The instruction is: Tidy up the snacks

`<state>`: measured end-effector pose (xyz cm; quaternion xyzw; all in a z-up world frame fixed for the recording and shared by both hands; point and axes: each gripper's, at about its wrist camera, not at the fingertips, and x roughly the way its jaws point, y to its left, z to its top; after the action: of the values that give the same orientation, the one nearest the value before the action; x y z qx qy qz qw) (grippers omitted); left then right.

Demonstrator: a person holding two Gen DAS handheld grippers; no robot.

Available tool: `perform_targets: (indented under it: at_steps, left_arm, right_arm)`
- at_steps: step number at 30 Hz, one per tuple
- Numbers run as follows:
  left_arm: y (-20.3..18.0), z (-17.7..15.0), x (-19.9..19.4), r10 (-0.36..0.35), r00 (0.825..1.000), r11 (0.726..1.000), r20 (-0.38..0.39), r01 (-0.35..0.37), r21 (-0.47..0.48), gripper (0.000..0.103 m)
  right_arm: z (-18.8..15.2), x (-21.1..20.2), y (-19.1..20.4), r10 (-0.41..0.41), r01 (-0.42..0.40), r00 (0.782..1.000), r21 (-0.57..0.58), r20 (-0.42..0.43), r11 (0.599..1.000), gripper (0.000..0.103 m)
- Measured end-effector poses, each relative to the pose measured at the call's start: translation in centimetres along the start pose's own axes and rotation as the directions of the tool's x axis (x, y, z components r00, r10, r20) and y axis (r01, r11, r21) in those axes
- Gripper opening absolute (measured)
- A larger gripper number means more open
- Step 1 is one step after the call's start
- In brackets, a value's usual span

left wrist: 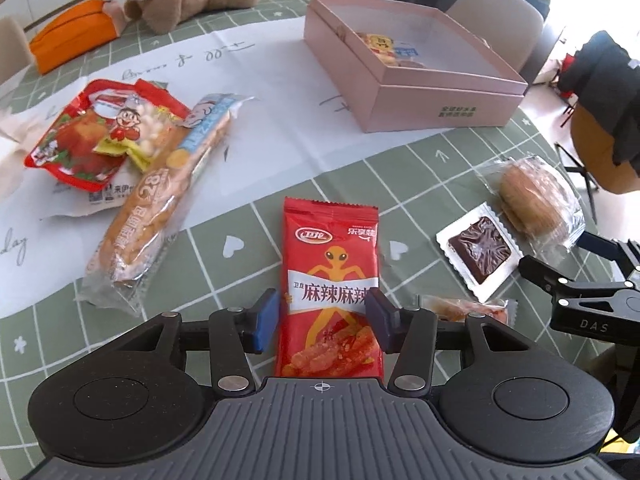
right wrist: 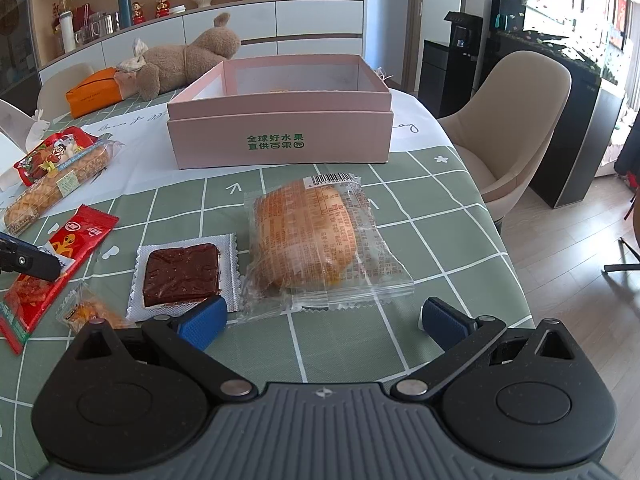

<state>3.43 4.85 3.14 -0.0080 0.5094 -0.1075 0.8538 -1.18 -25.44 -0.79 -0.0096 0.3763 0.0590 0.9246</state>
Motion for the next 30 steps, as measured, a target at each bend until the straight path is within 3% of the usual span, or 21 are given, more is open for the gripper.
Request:
perform_targets:
  at_steps: [5, 11, 17, 20, 23, 30]
  left_arm:
    - [-0.1, -0.3, -0.1, -0.046, 0.999, 0.998, -0.008, 0.047, 0.047, 0.053]
    - [-0.7, -0.5, 0.0, -0.049, 0.999, 0.997, 0.001, 0.049, 0.068, 0.054]
    - [0.0, -0.4, -0.4, 0.055, 0.998, 0.996, 0.039, -0.058, 0.061, 0.059]
    - [0.8, -0.3, -0.6, 0.018, 0.999, 0.999, 0.032, -0.019, 0.033, 0.053]
    - [0.8, -0.3, -0.6, -0.08, 0.997, 0.997, 0.008, 0.08, 0.015, 0.052]
    - [-1.3, -0.3, 0.1, -0.063, 0.998, 0.995, 0.007, 0.062, 0.08, 0.056]
  right_arm:
    - [0.0, 0.0, 0.0, 0.0, 0.0, 1.0, 0.0, 0.0, 1.0, 0.103]
    - [0.0, 0.0, 0.0, 0.001, -0.001, 1.0, 0.0, 0.001, 1.0, 0.103]
    - [0.0, 0.0, 0.0, 0.001, -0.001, 1.0, 0.0, 0.001, 1.0, 0.103]
    - [0.0, 0.0, 0.0, 0.002, -0.002, 1.0, -0.001, 0.002, 1.0, 0.103]
    - [0.0, 0.0, 0.0, 0.002, -0.002, 1.0, -0.001, 0.002, 1.0, 0.103]
    - [0.0, 0.0, 0.0, 0.003, -0.003, 1.0, -0.002, 0.003, 1.0, 0.103]
